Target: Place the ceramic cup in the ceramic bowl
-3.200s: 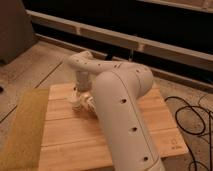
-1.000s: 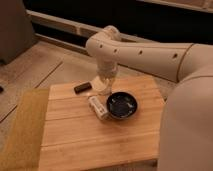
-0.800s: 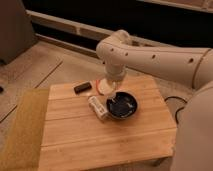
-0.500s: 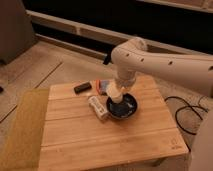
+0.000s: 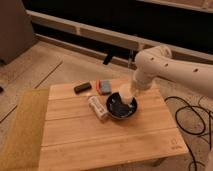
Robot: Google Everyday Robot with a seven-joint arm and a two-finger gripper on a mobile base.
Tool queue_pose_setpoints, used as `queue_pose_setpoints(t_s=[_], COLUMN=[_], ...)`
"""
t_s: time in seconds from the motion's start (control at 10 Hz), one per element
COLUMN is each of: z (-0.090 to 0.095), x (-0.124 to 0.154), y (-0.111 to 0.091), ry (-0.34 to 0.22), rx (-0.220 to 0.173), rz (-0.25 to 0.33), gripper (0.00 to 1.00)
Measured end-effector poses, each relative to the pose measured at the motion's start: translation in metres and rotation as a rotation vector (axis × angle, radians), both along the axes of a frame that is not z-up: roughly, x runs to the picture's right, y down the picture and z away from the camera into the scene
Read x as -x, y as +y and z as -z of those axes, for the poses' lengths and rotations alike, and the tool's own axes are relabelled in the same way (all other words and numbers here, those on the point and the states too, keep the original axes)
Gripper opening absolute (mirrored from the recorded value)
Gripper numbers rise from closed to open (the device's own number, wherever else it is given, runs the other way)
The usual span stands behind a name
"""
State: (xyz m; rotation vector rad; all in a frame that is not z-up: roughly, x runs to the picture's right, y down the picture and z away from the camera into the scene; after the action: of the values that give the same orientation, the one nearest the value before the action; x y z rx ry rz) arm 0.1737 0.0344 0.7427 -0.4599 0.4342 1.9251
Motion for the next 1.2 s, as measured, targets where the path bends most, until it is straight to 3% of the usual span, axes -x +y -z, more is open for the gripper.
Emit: queue_pose_setpoints(t_s=[0.3, 0.9, 1.2], z=[-0.029, -0.077, -0.101], x=[0.005, 0.045, 0.051], y=[0.010, -0.002, 0.012], ry=[-0.056, -0.139, -0.148], rx=[0.024, 0.031, 0.080], rz=[-0.013, 0.070, 0.083], gripper=[0.00, 0.00, 0.00])
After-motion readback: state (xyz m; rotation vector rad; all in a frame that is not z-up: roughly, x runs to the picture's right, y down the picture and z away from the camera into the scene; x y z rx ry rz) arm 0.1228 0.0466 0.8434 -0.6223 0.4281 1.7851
